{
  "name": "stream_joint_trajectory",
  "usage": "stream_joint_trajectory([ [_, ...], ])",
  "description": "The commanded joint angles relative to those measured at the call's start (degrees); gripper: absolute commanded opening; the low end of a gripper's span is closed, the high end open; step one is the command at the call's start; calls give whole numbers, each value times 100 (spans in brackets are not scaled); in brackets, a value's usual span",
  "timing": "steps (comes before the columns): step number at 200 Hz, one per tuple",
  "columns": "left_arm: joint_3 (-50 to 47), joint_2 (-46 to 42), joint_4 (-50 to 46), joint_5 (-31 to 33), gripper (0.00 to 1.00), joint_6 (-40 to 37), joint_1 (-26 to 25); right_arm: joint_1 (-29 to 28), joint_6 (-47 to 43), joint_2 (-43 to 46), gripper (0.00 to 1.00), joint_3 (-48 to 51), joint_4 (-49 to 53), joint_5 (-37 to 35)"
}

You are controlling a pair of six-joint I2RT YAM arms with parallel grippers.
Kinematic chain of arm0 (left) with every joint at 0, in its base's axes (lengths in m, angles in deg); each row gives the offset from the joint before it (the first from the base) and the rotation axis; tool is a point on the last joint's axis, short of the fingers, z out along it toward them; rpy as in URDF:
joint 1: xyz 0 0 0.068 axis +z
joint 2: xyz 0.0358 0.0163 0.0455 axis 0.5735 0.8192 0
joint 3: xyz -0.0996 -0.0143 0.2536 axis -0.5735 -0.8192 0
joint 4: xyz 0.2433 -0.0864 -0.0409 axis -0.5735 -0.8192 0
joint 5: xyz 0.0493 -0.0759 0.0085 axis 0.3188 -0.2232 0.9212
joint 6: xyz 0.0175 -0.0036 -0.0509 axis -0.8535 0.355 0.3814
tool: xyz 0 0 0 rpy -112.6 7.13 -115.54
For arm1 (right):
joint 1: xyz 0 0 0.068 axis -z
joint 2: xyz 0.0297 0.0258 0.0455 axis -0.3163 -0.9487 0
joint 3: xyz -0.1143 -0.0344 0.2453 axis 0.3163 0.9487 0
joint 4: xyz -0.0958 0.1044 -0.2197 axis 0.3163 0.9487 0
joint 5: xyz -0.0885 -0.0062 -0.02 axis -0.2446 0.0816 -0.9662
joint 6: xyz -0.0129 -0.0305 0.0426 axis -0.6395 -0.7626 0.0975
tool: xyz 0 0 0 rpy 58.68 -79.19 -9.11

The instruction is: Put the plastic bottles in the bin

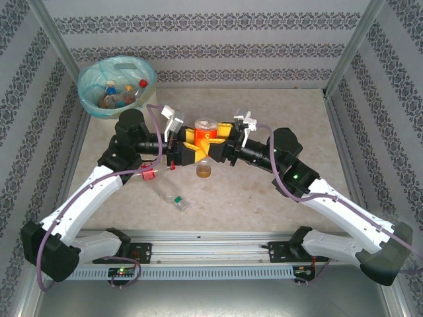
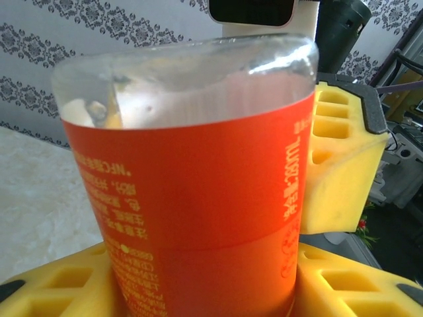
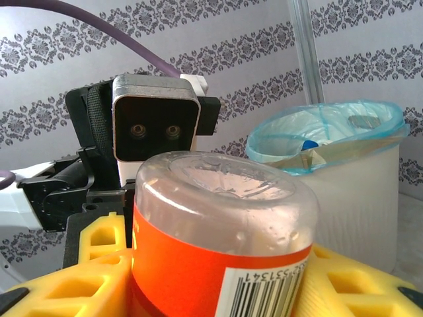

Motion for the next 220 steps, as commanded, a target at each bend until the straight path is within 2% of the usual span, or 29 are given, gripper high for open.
stream_joint_trajectory([
  [1,-122,-154,443,-59,48,-171,-103,-92,98,7,57,-119,-403,11],
  [15,-146,-238,446,131,43,-264,-95,-95,75,59,65,-82,-367,-135],
  [48,-170,-422,386,788,41,-482,-74,-92,20,262,87,68,-315,-669],
  [64,-157,-490,338,1146,41,-558,-37,-88,-44,418,92,152,-249,-1086],
  [101,168,-692,-148,2140,39,-877,133,-86,-225,941,96,485,-171,-2305],
  [123,707,-734,-723,2991,39,-1287,271,-27,-244,1146,96,648,-72,-2808],
  [157,1958,-352,-1703,4323,39,-1913,666,198,-46,1182,95,720,22,-2781],
  [192,3201,381,-2536,5612,37,-2061,1557,363,0,1199,94,739,47,-2643],
  [220,3985,1222,-3276,6393,37,-2354,2149,493,6,1257,94,731,129,-2472],
])
